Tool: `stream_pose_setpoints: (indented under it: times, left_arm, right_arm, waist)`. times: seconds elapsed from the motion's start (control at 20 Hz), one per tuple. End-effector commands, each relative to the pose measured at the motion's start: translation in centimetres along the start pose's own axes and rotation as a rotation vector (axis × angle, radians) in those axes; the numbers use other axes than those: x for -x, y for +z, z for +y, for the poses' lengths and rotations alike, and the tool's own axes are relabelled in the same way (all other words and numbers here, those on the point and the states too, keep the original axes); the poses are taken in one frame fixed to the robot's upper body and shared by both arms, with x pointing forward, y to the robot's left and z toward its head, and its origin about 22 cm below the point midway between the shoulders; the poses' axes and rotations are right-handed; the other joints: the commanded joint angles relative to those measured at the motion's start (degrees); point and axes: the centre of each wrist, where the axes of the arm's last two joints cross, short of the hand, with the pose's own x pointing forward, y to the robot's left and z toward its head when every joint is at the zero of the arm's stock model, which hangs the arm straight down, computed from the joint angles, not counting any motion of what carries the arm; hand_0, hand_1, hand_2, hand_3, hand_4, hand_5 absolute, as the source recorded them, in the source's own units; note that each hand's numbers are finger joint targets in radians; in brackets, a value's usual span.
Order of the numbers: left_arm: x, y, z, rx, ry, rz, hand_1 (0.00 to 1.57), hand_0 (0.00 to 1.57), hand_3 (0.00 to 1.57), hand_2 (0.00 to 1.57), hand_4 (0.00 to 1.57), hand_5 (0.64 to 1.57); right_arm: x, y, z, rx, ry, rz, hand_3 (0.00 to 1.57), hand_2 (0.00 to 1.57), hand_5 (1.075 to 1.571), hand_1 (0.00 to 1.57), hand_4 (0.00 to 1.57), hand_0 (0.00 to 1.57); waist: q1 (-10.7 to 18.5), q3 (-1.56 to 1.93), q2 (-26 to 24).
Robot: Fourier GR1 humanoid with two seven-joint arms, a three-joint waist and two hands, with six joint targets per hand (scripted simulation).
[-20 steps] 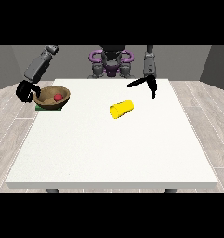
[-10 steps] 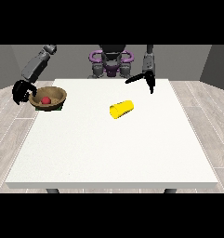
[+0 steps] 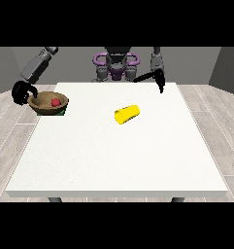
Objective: Pick the cup and pour the ball into the bowl, then pick the bowl and place it on the pad
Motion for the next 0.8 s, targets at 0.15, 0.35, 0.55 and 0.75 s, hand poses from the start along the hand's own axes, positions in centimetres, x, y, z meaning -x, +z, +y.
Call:
stream_pose_setpoints:
  times: [0.15, 0.35, 0.55, 0.75]
  left_arm:
    - [0.3, 0.1, 0.2, 0.022, 0.019, -0.002, 0.0, 0.0, 0.0, 0.0, 0.0, 1.565]
    - [-0.6, 0.5, 1.2, -0.006, 0.002, -0.054, 0.0, 0.0, 0.0, 0.0, 0.0, 1.565]
    - [-1.2, 1.0, 1.8, -0.016, 0.007, -0.059, 0.0, 0.0, 0.0, 0.0, 0.0, 1.566]
    - [-0.6, 1.9, 1.0, -0.021, -0.006, -0.025, 0.0, 0.0, 0.0, 0.0, 0.0, 1.566]
  right_arm:
    - [1.6, 0.5, 0.3, 0.005, 0.147, 0.042, 1.21, 1.57, 1.558, 1.57, 0.67, 1.57]
    - [-1.1, 1.3, -2.7, 0.137, 0.183, 0.044, 0.87, 1.05, 1.539, 1.1, 0.0, 1.1]
    - [-4.3, 1.4, -4.1, 0.17, 0.203, 0.005, 0.33, 0.43, 1.481, 0.0, 0.0, 0.0]
    - [-2.9, 0.8, -2.7, 0.156, 0.217, 0.04, 0.21, 0.37, 1.481, 0.0, 0.0, 0.0]
  waist:
    - [0.15, 0.0, 0.25]
    - [1.09, 0.02, 2.94]
    - [0.81, 0.03, 3.69]
    - [0.14, -0.01, 0.79]
